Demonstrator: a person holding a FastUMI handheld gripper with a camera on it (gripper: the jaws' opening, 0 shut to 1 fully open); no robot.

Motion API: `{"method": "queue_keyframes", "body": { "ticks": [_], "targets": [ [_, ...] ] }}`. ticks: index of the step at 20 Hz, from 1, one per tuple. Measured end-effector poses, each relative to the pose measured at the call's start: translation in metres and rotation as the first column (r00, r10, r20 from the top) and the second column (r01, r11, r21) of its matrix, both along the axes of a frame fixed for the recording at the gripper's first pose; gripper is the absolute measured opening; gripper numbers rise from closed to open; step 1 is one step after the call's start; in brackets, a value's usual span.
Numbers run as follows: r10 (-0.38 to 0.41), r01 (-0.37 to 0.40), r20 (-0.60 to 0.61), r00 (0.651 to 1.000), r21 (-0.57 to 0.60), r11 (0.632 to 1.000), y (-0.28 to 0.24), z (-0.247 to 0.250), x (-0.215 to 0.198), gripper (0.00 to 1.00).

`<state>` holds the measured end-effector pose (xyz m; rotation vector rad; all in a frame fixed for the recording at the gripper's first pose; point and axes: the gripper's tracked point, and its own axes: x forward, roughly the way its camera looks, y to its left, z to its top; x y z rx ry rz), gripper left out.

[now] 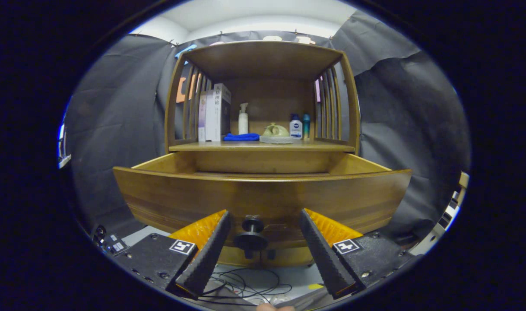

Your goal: Pull open the drawer, take out the items inside it, and place them on the countertop above the cabinet.

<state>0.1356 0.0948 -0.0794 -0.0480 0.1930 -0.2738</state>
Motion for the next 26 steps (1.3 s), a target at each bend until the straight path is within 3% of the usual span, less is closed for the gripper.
{"method": "queue_keyframes", "body": {
  "ticks": [14,26],
  "targets": [
    [-0.014,0.016,0.049,0.999,-0.036,0.999,-0.002,-0.001,0.007,1.00],
    [-0.004,0.004,0.052,0.999,0.004,1.000,-0.013,0.009,0.053,0.99]
  ]
}}
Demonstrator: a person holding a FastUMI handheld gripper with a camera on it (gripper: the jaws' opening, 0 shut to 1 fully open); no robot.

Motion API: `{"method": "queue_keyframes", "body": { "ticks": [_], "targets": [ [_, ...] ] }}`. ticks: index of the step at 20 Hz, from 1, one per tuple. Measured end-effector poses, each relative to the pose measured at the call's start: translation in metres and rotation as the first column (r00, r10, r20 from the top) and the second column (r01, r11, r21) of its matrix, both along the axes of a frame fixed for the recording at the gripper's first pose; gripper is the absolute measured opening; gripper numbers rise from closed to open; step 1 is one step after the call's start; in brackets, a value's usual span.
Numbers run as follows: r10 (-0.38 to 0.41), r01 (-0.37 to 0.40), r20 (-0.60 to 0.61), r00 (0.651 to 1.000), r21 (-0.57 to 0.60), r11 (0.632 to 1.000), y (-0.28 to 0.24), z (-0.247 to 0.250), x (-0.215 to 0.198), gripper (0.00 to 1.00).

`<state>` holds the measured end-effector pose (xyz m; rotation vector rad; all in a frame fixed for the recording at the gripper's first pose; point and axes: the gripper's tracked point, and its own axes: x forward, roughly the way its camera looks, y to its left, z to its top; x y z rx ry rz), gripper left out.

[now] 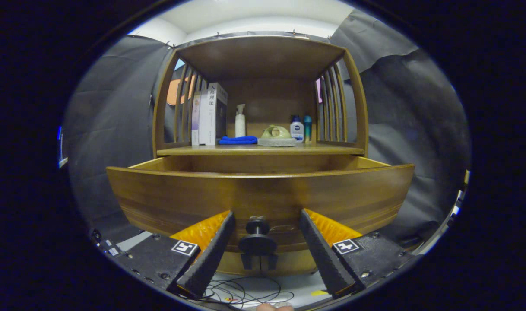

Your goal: Pull open the drawer, take out the items inside it, and place them on the countertop above the cabinet.

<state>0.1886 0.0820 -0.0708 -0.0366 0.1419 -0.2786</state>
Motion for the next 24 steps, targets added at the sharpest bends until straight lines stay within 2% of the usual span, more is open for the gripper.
{"method": "queue_keyframes", "body": {
  "ticks": [24],
  "targets": [
    [-0.014,0.014,-0.025,1.000,0.006,1.000,-0.014,0.004,0.074,0.99]
  ]
}}
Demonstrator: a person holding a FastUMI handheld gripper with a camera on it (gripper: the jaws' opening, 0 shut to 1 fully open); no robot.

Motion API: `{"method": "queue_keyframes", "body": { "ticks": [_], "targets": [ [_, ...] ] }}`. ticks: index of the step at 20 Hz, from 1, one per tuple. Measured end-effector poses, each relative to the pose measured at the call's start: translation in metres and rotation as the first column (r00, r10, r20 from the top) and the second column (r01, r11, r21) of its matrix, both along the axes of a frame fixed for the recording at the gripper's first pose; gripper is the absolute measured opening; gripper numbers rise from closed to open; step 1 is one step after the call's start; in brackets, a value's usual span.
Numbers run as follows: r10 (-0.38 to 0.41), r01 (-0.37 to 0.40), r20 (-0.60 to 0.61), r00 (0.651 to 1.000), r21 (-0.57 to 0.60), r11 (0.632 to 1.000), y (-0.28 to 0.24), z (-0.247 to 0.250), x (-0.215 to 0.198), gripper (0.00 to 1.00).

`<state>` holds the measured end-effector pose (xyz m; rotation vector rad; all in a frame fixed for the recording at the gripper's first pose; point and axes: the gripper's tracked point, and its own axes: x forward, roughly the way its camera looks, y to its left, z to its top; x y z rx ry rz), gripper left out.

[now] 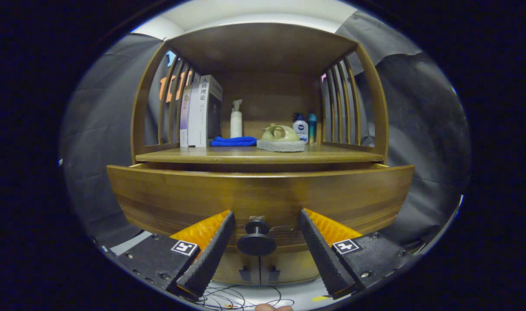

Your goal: Pull open the drawer, take out the items inside it, and place them on the countertop above the cabinet.

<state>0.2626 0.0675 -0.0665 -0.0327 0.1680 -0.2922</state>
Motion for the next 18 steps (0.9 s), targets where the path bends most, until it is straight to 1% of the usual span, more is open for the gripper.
{"method": "queue_keyframes", "body": {
  "ticks": [9,15,18],
  "targets": [
    [0.014,-0.013,0.025,1.000,-0.025,1.000,-0.014,0.001,0.042,0.99],
    [0.016,-0.015,0.025,1.000,-0.020,1.000,-0.018,0.000,0.060,0.99],
    [0.006,-0.006,0.016,1.000,-0.046,0.999,-0.019,-0.001,0.062,0.99]
  ]
}}
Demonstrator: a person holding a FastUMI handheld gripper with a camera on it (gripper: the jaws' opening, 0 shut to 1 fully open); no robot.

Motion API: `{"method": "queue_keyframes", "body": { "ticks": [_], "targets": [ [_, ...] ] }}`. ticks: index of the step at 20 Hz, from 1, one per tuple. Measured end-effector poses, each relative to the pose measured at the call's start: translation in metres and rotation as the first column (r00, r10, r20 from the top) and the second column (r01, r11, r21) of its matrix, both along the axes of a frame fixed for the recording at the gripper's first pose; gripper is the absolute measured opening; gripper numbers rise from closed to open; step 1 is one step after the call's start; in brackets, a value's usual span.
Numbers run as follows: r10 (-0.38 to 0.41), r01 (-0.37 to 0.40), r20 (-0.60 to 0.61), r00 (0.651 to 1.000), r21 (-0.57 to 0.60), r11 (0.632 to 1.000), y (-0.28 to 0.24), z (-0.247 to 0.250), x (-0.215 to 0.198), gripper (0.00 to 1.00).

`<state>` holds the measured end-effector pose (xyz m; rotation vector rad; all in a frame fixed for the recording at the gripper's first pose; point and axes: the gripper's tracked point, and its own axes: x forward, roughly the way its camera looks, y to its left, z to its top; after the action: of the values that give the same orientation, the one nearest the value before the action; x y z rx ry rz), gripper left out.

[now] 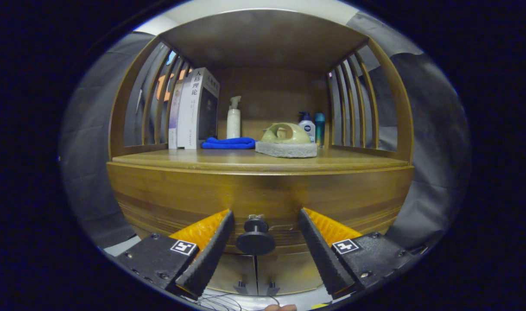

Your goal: Pull open the drawer, take out the items inside it, and place them on the countertop above the cabinet.

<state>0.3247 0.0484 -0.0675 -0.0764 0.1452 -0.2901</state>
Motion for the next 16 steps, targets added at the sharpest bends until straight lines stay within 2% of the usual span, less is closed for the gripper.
{"method": "queue_keyframes", "body": {
  "ticks": [5,8,11,13,16],
  "targets": [
    [-0.001,0.001,0.002,1.000,-0.006,1.000,-0.001,-0.001,0.002,1.00],
    [0.000,0.001,-0.046,0.999,0.011,1.000,0.000,-0.002,0.000,0.99],
    [0.116,-0.109,-0.080,0.990,0.088,0.990,0.010,0.009,-0.013,0.99],
    [0.173,-0.168,-0.051,0.984,0.095,0.981,0.003,0.036,-0.036,0.99],
    [0.211,-0.213,0.033,0.977,0.067,0.975,-0.024,0.085,-0.100,0.99]
  ]
}}
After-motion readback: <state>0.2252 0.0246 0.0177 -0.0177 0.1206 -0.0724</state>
